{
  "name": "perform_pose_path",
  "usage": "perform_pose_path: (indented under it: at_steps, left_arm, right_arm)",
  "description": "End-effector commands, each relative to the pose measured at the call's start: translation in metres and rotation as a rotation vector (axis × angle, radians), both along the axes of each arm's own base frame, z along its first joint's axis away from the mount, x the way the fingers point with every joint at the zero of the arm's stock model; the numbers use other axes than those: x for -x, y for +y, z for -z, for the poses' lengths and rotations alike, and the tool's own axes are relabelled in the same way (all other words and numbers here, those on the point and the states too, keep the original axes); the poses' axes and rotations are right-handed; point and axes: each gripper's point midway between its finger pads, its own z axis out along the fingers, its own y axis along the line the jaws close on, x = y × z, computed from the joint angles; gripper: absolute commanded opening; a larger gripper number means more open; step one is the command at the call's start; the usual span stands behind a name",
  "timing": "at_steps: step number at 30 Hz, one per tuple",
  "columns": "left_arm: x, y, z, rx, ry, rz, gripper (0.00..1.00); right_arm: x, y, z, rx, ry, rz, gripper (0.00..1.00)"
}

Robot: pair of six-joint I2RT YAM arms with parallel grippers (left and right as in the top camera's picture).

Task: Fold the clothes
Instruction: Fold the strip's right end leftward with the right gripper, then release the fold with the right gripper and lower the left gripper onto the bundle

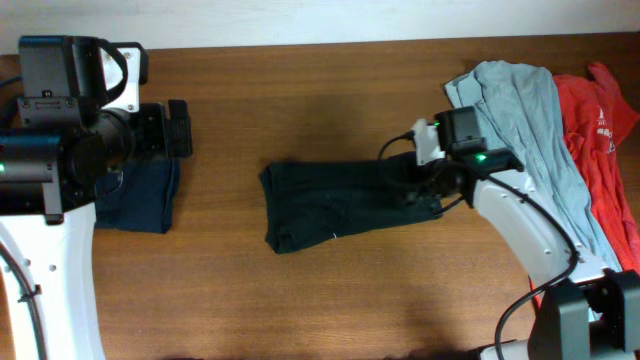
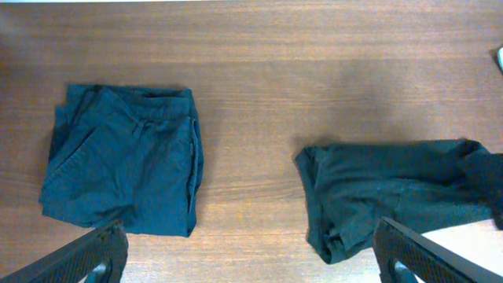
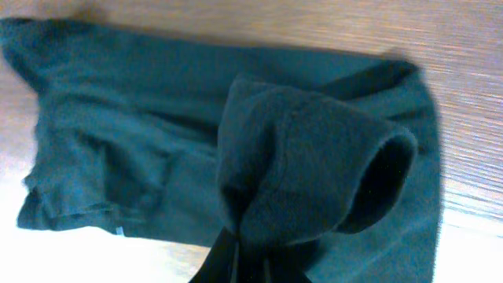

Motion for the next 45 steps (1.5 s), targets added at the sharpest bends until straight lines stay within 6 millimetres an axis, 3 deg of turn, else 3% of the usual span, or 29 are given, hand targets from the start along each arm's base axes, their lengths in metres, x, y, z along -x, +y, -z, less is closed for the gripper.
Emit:
perform_pose_path:
  at_steps: [1, 3, 7, 8, 14, 19, 25, 30, 35, 45]
  left_arm:
    - [0.0, 0.004, -0.005, -0.012, -0.017, -0.009, 0.99]
    - [0.0, 0.004, -0.005, -0.012, -0.017, -0.009, 0.99]
    - [0.0, 0.004, -0.005, -0.011, -0.017, -0.01, 0.99]
    - [0.0, 0.004, -0.005, -0.011, -0.017, -0.01, 0.99]
    - [0.0, 0.004, -0.005, -0.012, -0.017, -0.009, 0.99]
    - [0.0, 0.004, -0.005, -0.012, -0.017, -0.009, 0.99]
    - [0.0, 0.004, -0.005, -0.012, -0.017, -0.009, 0.99]
    - [0.0, 0.004, -0.005, -0.012, -0.017, -0.009, 0.99]
    - [0.0, 0.004, -0.005, -0.012, -0.017, -0.009, 0.99]
    - [0.0, 0.003, -0.006, -0.006, -0.021, -0.006, 0.99]
  right_arm:
    - [0.005, 0.024, 0.011, -0.013, 0.034, -0.04, 0.06]
    - [0.009, 0.036, 0.017, -0.022, 0.058, -0.048, 0.16]
    - [0.011, 0.054, 0.016, -0.031, 0.036, -0.093, 0.25]
    - [0.007, 0.057, 0.014, -0.037, 0.018, -0.097, 0.33]
    - [-0.006, 0.084, -0.007, -0.185, -0.061, -0.155, 0.36]
    - [-0.006, 0.086, -0.008, -0.202, -0.062, -0.159, 0.37]
    - [0.0, 0.068, 0.006, -0.11, -0.006, -0.083, 0.41]
    - [0.021, 0.063, 0.017, -0.063, 0.084, -0.087, 0.46]
    - [0.02, 0.018, 0.031, 0.142, 0.098, 0.02, 0.5]
    - [0.004, -0.039, 0.031, 0.098, 0.145, 0.265, 0.58]
